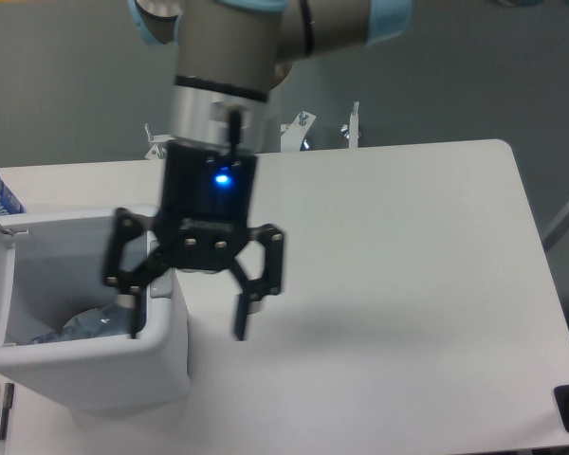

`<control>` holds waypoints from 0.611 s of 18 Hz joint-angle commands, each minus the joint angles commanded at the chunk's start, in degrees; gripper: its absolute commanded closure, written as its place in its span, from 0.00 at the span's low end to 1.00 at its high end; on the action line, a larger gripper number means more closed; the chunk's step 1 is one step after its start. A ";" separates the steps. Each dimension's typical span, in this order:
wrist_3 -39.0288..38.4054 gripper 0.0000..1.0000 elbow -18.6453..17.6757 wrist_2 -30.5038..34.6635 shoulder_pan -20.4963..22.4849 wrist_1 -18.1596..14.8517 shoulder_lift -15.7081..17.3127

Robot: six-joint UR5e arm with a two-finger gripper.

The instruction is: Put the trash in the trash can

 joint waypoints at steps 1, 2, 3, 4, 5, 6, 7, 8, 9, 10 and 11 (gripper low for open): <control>1.93 0.00 -0.61 1.41 0.70 -0.17 0.09; 3.78 0.00 -1.23 2.21 1.32 -0.35 0.18; 5.36 0.00 -1.58 2.91 2.11 -0.61 0.18; 6.86 0.00 -1.58 3.88 2.90 -1.23 0.26; 8.79 0.00 -1.58 5.54 3.43 -1.93 0.70; 10.98 0.00 -1.58 7.91 3.96 -2.54 0.79; 13.35 0.00 -1.58 9.93 4.66 -3.07 0.97; 15.64 0.00 -1.67 11.08 5.80 -3.69 1.05; 18.01 0.00 -1.67 11.18 6.94 -4.91 1.14; 20.91 0.00 -1.58 11.27 8.17 -6.66 1.32; 24.68 0.00 -1.67 11.53 9.40 -8.77 1.58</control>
